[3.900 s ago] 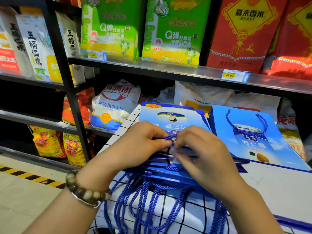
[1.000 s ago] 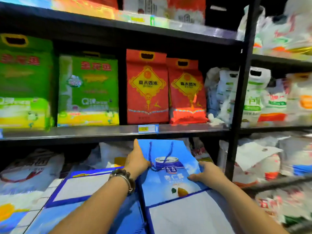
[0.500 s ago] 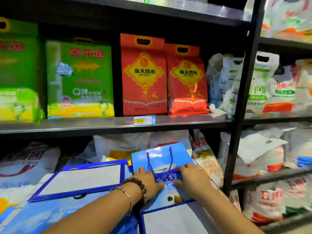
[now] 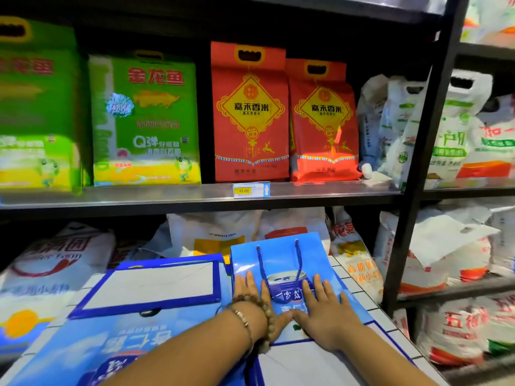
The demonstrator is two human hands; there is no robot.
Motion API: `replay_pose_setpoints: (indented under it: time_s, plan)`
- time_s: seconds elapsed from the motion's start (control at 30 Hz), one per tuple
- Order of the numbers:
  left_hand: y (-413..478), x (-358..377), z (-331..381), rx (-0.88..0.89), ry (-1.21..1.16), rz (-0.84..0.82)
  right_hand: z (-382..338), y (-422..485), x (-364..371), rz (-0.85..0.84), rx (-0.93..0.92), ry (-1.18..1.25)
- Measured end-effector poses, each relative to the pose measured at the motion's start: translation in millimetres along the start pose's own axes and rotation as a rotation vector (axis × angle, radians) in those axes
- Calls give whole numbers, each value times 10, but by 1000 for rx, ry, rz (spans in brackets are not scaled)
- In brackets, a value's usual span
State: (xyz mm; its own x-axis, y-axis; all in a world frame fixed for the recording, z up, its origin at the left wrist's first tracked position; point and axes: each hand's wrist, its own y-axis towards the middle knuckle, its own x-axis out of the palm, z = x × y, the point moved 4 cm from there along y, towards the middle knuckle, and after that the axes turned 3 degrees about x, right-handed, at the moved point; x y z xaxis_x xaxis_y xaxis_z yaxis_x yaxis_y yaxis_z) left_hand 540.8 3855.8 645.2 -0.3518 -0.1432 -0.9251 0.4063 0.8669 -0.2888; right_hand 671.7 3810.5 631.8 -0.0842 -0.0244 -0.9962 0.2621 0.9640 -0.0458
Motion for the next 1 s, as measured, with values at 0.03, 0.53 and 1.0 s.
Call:
replay_pose_setpoints:
  time_s: [0.03, 0.53, 1.0]
  plan:
    - [-34, -83, -15, 21, 44, -16, -25, -50, -51, 85, 0, -1]
    - [-2125, 179, -1418, -6, -392, 281, -1583, -1438, -838, -88, -699, 330]
    - [-2261, 663, -1411, -133, -496, 493, -1269, -1532, -730, 83, -474, 72]
